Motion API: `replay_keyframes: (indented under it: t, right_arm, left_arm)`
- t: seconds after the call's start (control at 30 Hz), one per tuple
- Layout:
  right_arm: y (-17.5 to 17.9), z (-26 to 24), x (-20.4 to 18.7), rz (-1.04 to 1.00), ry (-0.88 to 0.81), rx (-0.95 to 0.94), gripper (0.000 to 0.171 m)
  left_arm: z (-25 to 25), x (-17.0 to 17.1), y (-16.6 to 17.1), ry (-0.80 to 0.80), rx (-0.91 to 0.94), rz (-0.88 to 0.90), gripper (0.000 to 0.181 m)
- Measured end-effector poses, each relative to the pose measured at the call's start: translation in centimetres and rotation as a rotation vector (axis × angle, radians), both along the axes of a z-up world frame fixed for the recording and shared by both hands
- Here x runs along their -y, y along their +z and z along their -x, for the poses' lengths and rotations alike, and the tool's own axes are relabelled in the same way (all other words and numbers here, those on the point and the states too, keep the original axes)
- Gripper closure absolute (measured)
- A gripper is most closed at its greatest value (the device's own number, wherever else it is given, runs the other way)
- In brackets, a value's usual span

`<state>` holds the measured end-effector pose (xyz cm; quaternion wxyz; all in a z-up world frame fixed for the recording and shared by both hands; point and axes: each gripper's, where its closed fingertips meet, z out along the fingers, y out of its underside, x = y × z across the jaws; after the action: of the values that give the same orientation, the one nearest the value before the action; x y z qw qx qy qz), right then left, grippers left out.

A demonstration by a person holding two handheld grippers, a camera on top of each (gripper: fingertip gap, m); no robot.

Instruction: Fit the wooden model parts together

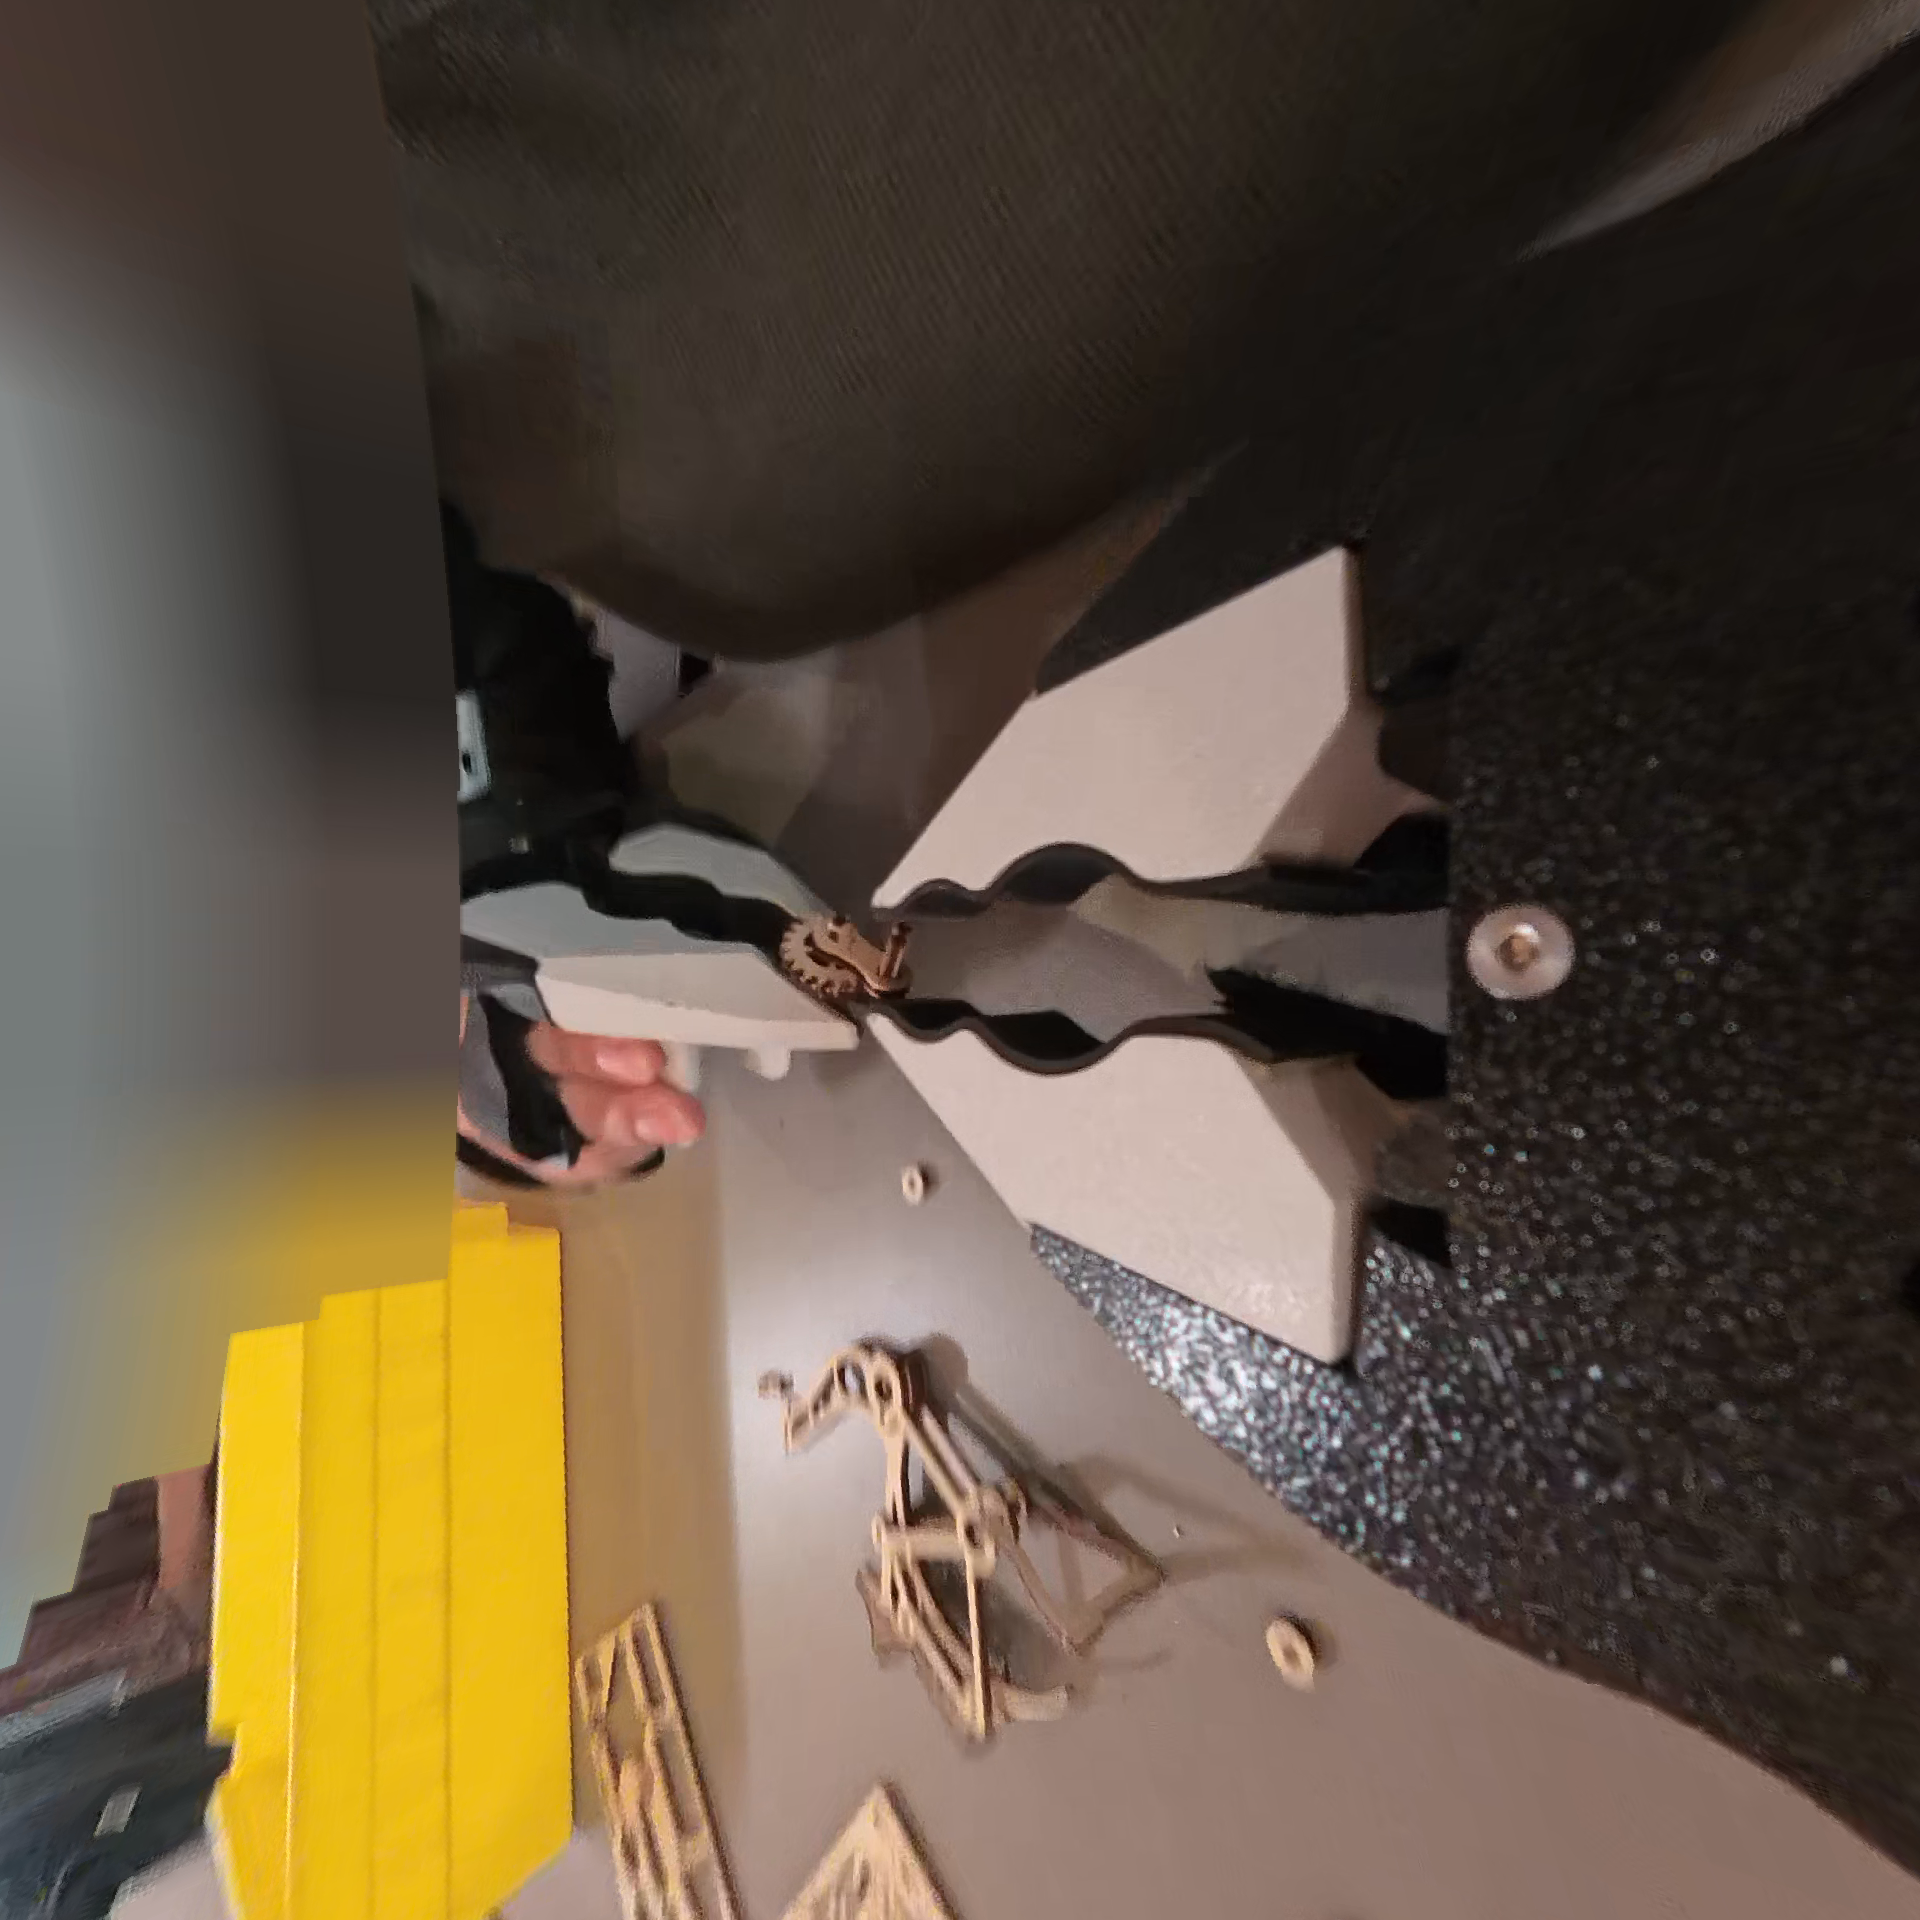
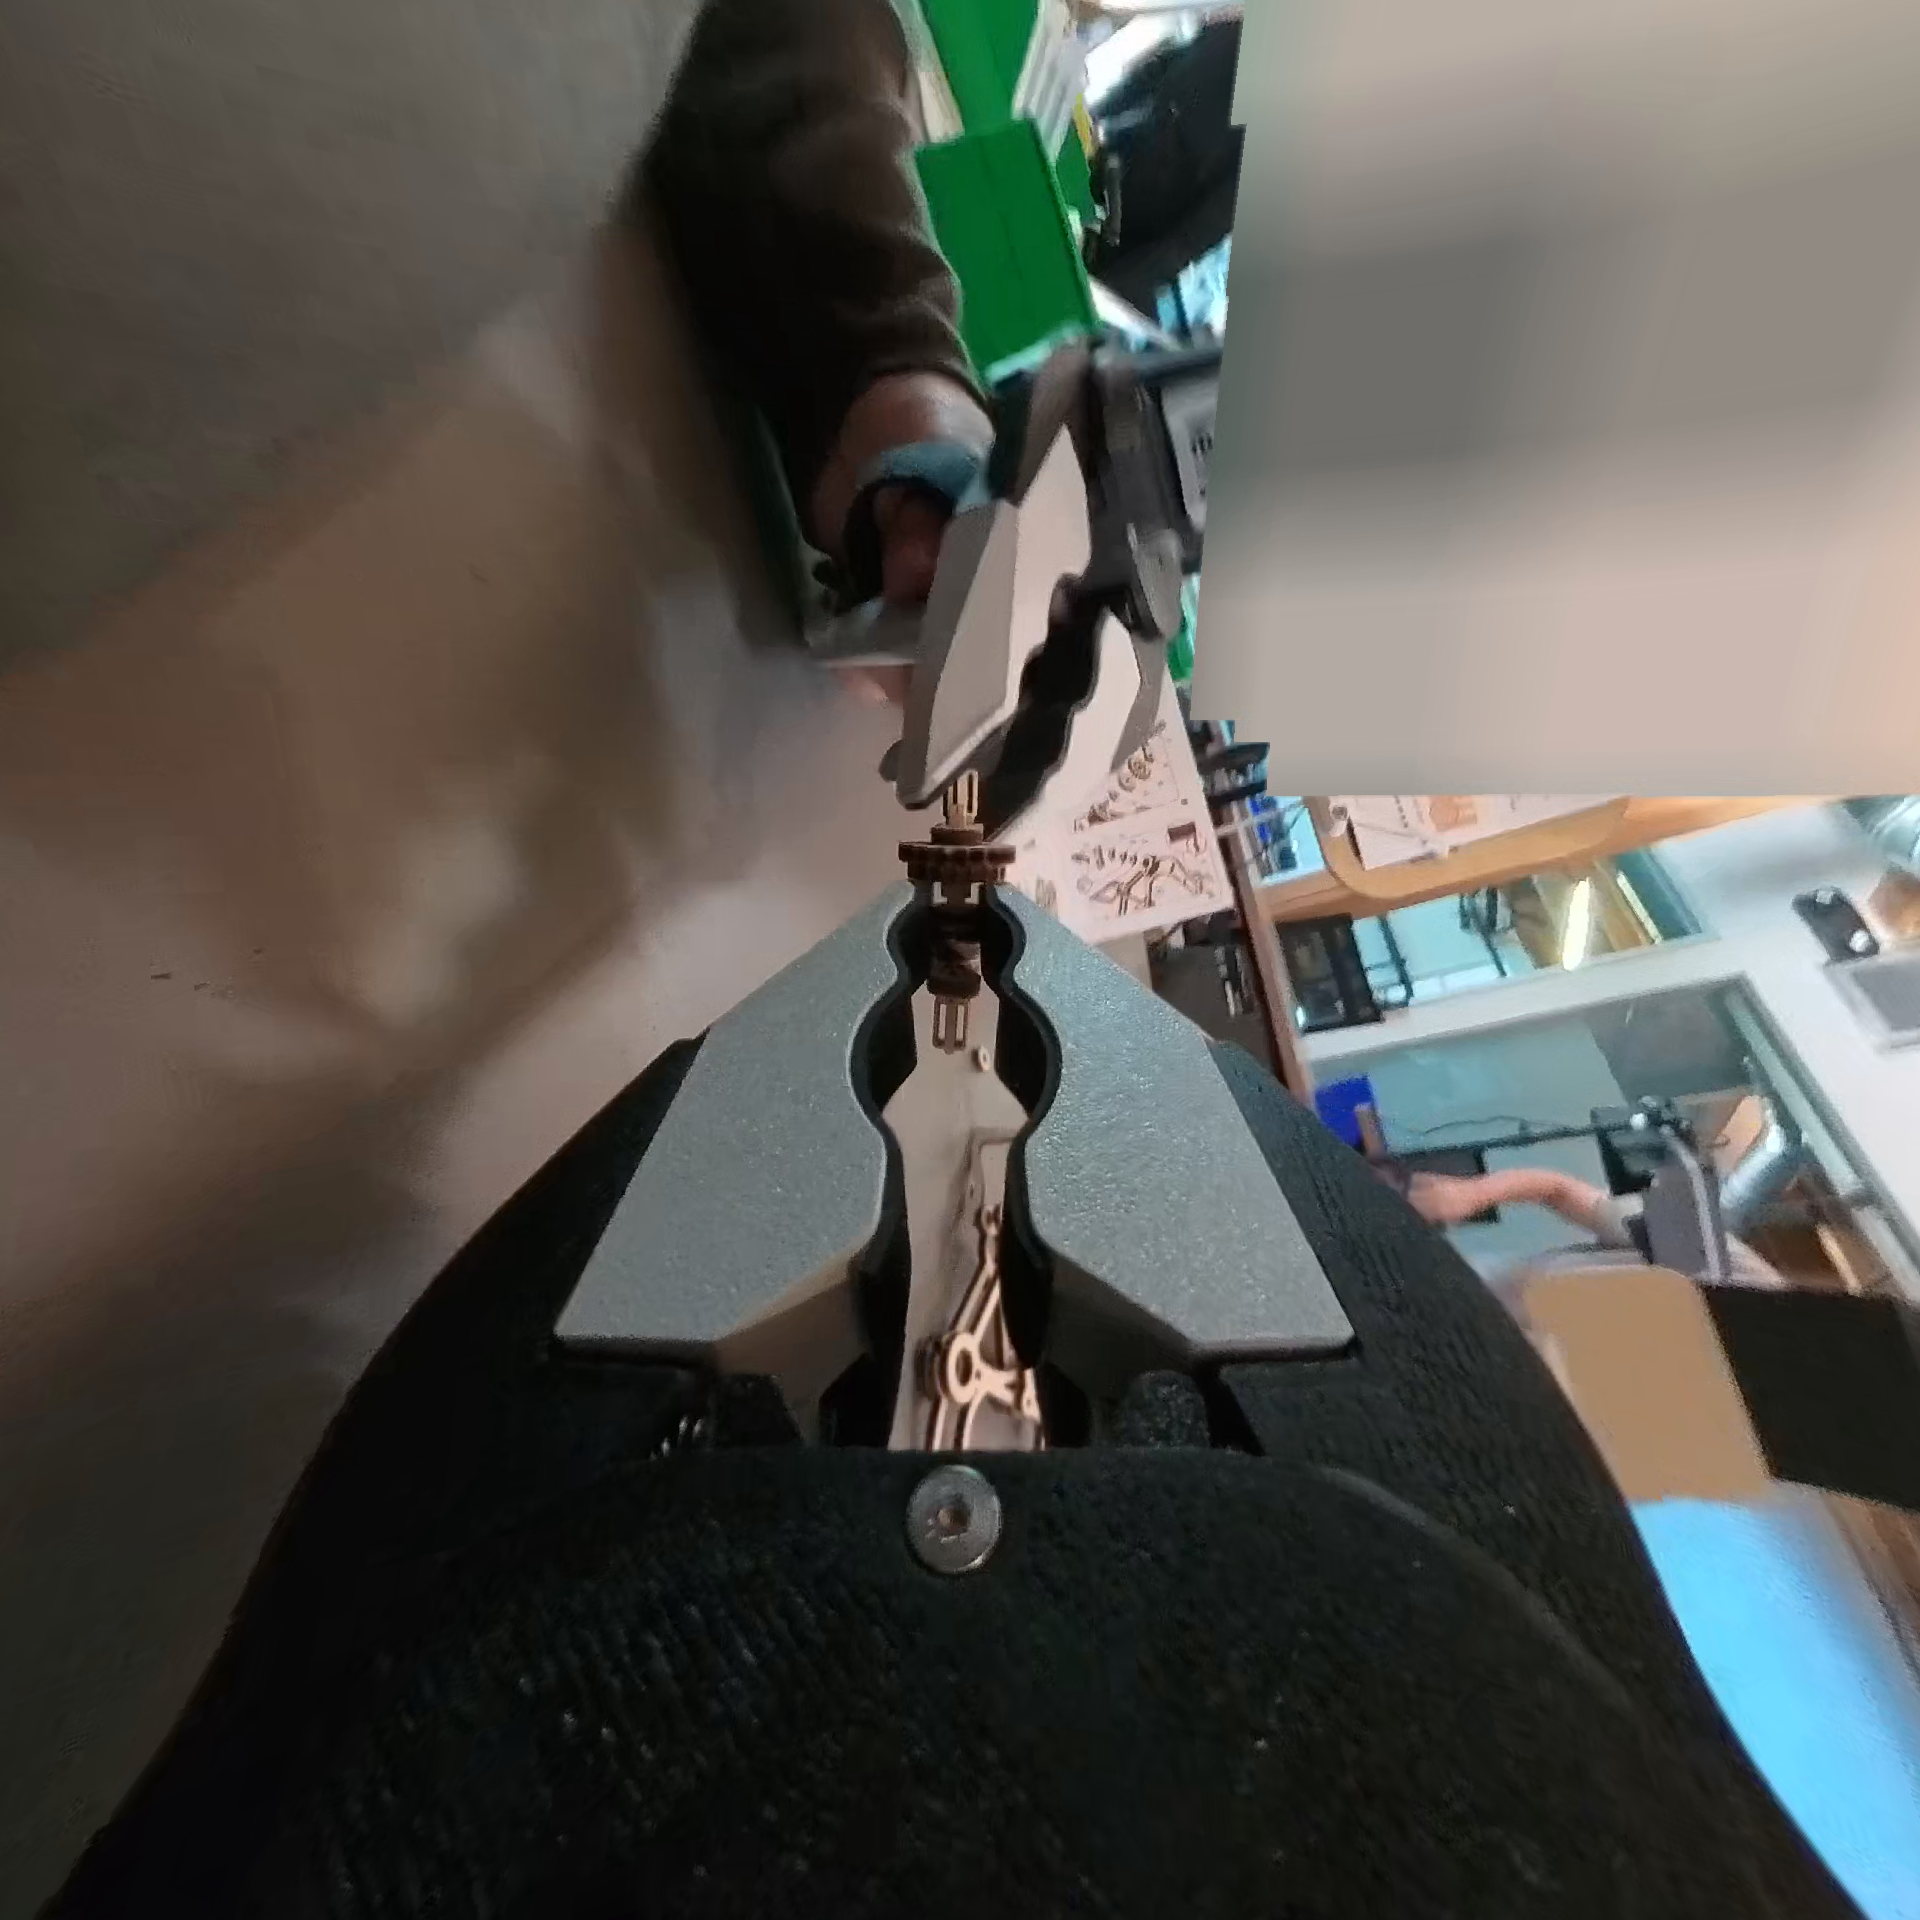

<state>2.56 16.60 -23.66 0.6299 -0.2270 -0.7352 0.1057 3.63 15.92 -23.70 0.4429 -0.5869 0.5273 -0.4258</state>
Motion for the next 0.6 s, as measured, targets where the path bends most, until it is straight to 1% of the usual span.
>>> replay_keyframes:
  t: [0.03,0.07,0.1,0.13,0.23,0.37,0.47,0.6]
  right_arm:
    - [-0.2,0.1,-0.6,0.024,-0.033,0.014,0.165]
    - [-0.5,0.1,-1.0,0.047,-0.065,0.033,0.164]
    - [-0.9,0.2,-1.3,0.063,-0.089,0.051,0.165]
    - [-1.2,0.3,-1.5,0.078,-0.108,0.070,0.164]
    - [-1.9,0.6,-1.9,0.131,-0.160,0.107,0.165]
    - [-2.5,0.8,-2.1,0.216,-0.204,0.142,0.165]
    - [-2.6,0.9,-2.0,0.238,-0.228,0.159,0.165]
    - [-3.1,1.0,-2.0,0.244,-0.256,0.179,0.164]
  left_arm:
    - [0.1,-0.5,0.0,0.049,-0.008,-0.066,0.162]
    - [0.1,-0.9,0.1,0.084,-0.021,-0.135,0.146]
    - [0.0,-1.1,0.1,0.112,-0.041,-0.201,0.135]
    - [0.0,-1.2,-0.1,0.135,-0.074,-0.268,0.133]
    - [0.2,-1.8,-1.3,0.185,-0.207,-0.445,0.141]
    - [0.3,-2.4,-1.9,0.224,-0.298,-0.578,0.163]
    - [0.2,-2.5,-2.1,0.222,-0.329,-0.612,0.161]
    - [0.5,-2.4,-2.5,0.207,-0.377,-0.591,0.163]
